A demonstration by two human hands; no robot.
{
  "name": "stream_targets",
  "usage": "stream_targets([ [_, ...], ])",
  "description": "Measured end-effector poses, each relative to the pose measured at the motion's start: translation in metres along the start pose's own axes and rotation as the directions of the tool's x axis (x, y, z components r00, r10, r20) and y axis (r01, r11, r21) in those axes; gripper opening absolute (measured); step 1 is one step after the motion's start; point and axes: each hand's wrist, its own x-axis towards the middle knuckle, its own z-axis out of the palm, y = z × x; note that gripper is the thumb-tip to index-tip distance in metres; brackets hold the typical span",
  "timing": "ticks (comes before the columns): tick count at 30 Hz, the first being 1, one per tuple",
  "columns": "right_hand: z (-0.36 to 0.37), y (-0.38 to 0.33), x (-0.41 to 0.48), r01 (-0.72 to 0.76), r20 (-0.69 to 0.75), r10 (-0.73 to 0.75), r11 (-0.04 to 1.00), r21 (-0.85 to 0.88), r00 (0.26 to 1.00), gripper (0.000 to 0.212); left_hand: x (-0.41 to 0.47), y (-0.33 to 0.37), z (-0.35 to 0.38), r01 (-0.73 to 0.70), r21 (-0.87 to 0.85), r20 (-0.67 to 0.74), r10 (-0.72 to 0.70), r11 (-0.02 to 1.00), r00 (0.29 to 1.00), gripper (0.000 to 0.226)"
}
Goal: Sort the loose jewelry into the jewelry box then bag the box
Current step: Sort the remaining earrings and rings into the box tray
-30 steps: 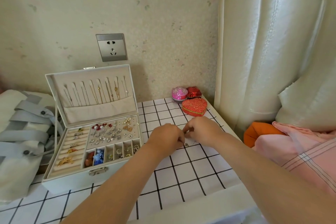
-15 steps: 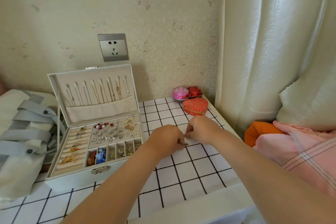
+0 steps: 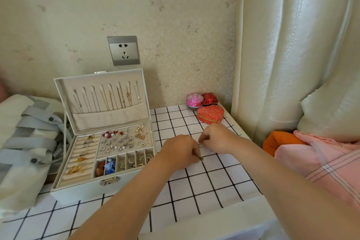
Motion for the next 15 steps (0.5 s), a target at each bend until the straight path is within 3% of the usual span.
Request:
stream_targets([
  [5,-0.010,0.001,0.000,0.002,-0.054,0.008,0.983,0.185,0.999,0.020,0.000,-0.002,-0.001,0.043,-0.055,0.043,-0.041,0.998,0.998,0.006],
  [9,-0.017,-0.003,-0.003,0.000,-0.097,0.035,0.939,0.343,0.995,0.019,-0.001,-0.001,-0.001,0.055,-0.088,0.051,-0.051,0.995,0.997,0.015],
  [15,-0.021,-0.011,-0.007,0.048,-0.121,0.000,0.917,0.397,0.993,0.018,0.002,0.000,0.001,0.091,-0.066,0.146,-0.080,0.994,0.986,0.010],
])
